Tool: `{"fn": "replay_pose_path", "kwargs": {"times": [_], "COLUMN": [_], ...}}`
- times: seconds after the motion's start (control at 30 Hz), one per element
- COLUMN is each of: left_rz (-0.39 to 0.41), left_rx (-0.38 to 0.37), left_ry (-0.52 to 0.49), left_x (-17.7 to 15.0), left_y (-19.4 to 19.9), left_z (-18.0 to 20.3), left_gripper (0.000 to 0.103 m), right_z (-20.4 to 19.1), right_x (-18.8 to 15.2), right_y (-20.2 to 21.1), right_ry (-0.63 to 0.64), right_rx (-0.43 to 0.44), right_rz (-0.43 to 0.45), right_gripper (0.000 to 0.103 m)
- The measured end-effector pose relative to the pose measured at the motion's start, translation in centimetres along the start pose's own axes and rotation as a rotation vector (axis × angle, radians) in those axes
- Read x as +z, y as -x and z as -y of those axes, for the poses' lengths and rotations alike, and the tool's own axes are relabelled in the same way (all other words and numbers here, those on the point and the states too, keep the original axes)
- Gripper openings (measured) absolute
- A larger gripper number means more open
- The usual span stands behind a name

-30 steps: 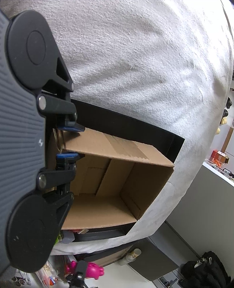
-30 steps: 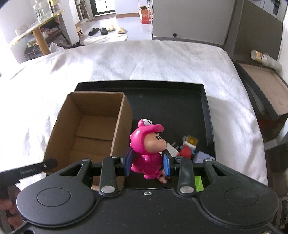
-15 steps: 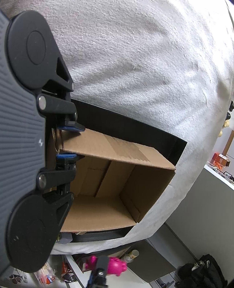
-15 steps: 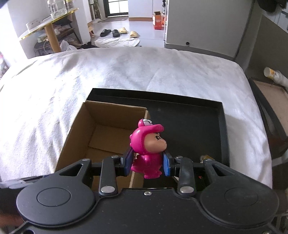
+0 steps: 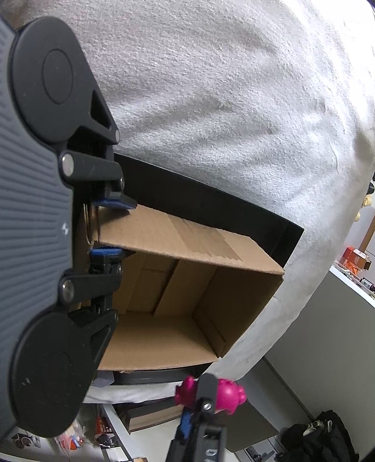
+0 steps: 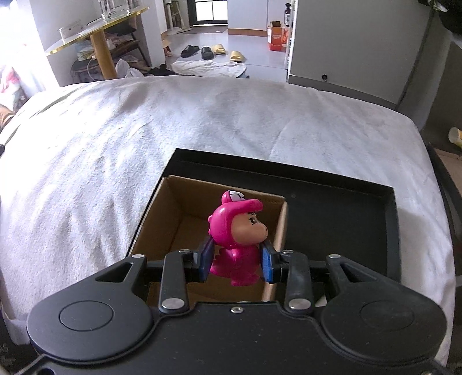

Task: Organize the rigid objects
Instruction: 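Carry the pink doll over the box and release it inside, then move the right gripper back to the green cup container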

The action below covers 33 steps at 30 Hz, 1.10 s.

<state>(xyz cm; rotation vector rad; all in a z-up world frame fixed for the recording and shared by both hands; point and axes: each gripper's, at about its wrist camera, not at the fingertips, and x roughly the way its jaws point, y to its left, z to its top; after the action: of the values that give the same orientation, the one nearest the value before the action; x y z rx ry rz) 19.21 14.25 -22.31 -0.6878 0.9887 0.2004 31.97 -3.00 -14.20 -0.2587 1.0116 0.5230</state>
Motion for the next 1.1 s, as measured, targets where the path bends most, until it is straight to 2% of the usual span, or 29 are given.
{"fn": "replay_pose_path", "kwargs": {"times": [0.33, 0.5, 0.57, 0.8, 0.87, 0.93, 1.1], "left_rz": [-0.006, -0.008, -0.008, -0.011, -0.011, -0.01, -0.009], "left_rx": [-0.012, -0.014, -0.015, -0.013, -0.011, -0.008, -0.002], "left_ry": [0.009, 0.011, 0.013, 0.012, 0.01, 0.006, 0.002], "left_x": [0.2, 0.2, 0.2, 0.2, 0.2, 0.2, 0.2], "left_y": [-0.2, -0.2, -0.3, -0.4, -0.4, -0.4, -0.5], "left_z": [-0.3, -0.4, -0.4, -0.3, -0.3, -0.3, -0.2], "left_gripper": [0.025, 0.025, 0.025, 0.025, 0.025, 0.025, 0.025], "right_z": [-1.3, -2.1, -2.2, -1.6, -1.2, -1.1, -0.4], "right_x": [1.7, 2.1, 2.2, 1.6, 1.2, 0.9, -0.1], "right_y": [-2.1, -2.6, -2.4, -1.1, -0.5, 0.0, 1.3], "right_ry": [-0.012, -0.03, -0.037, -0.027, -0.024, -0.013, -0.001], "right_rx": [0.032, 0.101, 0.118, 0.099, 0.086, 0.077, 0.045], "right_rz": [-0.017, -0.015, -0.006, -0.013, -0.018, -0.021, -0.015], "right_gripper": [0.034, 0.036, 0.043, 0.048, 0.056, 0.058, 0.073]}}
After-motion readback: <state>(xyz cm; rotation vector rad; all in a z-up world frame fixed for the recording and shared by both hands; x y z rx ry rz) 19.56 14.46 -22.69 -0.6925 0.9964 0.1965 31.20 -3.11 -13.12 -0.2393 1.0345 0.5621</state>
